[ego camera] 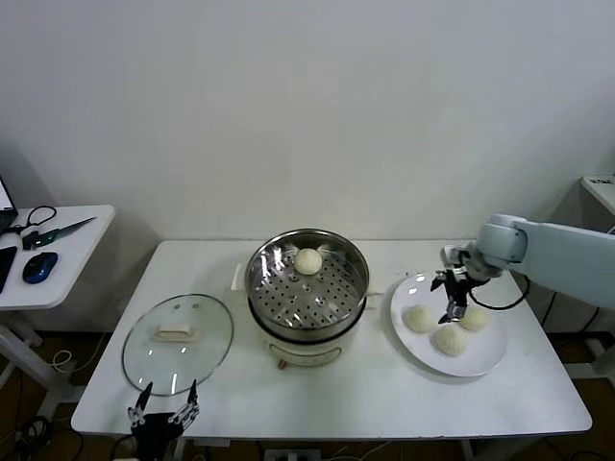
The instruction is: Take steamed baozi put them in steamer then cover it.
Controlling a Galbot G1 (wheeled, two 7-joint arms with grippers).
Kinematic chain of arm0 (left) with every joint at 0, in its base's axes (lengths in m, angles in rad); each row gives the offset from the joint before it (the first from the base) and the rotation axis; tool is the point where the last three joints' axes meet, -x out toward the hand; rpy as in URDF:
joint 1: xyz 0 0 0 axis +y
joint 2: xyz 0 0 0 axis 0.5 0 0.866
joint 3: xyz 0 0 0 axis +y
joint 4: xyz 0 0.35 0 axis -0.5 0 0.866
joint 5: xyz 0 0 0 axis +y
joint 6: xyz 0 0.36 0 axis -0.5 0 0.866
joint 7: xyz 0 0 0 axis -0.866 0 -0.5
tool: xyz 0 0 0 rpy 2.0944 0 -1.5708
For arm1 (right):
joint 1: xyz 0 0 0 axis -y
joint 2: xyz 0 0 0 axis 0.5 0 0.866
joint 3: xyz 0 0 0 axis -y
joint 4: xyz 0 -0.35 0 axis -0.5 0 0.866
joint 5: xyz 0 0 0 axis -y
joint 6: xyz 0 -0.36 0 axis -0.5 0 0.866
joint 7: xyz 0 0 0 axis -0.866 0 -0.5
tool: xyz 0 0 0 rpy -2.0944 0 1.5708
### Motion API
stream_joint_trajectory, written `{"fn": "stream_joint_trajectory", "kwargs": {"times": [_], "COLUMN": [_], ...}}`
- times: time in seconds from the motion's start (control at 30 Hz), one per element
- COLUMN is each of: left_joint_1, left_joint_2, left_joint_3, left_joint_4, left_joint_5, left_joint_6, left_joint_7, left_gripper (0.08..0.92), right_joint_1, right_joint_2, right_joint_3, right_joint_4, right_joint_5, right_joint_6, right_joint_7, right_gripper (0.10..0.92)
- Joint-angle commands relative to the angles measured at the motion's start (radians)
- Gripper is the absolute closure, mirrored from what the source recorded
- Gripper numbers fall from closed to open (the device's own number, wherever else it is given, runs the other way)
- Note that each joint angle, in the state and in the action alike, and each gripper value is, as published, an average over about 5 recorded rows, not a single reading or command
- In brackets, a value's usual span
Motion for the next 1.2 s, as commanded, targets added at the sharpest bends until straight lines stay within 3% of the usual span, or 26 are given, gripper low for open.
{"fn": "stream_joint_trajectory", "kwargs": {"times": [0.03, 0.3, 0.63, 1.0, 1.2], "left_joint_1": [0.001, -0.003, -0.01, -0.009, -0.003], "left_joint_2": [0.0, 0.0, 0.0, -0.005, -0.005], "left_joint_3": [-0.001, -0.012, -0.014, -0.004, -0.005], "left_joint_4": [0.001, 0.004, 0.006, -0.006, -0.016], "left_joint_5": [0.0, -0.002, -0.005, -0.002, -0.002], "left_joint_6": [-0.001, -0.003, -0.001, 0.0, 0.001], "left_joint_7": [0.0, -0.002, -0.004, -0.006, -0.007], "left_gripper": [0.177, 0.177, 0.177, 0.177, 0.177], "right_joint_1": [-0.182, -0.21, -0.167, 0.026, 0.346], "right_joint_2": [0.045, 0.096, 0.109, 0.075, 0.089], "right_joint_3": [0.133, 0.144, 0.135, 0.009, -0.186], "right_joint_4": [-0.102, -0.153, -0.128, -0.026, 0.049], "right_joint_5": [-0.043, -0.053, -0.033, 0.032, 0.116], "right_joint_6": [-0.043, -0.048, -0.057, -0.06, -0.029], "right_joint_7": [0.023, 0.038, 0.038, -0.001, -0.062], "right_gripper": [0.203, 0.205, 0.305, 0.375, 0.378]}}
